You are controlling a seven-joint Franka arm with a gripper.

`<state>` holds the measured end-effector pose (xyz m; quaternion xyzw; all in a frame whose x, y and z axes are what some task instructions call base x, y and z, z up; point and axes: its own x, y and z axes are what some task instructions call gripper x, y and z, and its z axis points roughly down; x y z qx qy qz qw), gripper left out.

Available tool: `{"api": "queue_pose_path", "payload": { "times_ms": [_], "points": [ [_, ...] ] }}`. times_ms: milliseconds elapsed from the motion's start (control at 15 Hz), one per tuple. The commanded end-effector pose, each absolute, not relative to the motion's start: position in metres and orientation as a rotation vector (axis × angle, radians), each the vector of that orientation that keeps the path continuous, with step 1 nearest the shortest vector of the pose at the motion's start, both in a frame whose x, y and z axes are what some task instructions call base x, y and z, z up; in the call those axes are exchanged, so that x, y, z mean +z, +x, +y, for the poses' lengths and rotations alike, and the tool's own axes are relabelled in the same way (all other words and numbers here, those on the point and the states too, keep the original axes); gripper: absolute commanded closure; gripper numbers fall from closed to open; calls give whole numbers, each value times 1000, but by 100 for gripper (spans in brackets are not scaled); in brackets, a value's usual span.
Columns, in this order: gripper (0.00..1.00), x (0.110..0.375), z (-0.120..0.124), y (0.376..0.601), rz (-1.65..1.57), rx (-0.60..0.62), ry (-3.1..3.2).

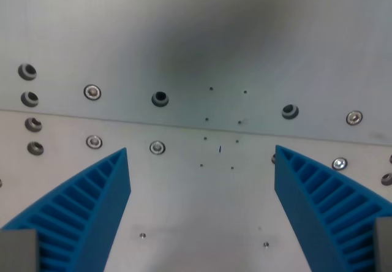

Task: Move in gripper negative x

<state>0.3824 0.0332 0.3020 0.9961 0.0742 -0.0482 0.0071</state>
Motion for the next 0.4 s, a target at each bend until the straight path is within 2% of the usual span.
{"api": "queue_pose_path", "payload": {
  "times_ms": [67,400],
  "points": [
    [0,307,26,358,238,-17,3126],
    [0,308,22,333,238,-17,3126]
  ]
}}
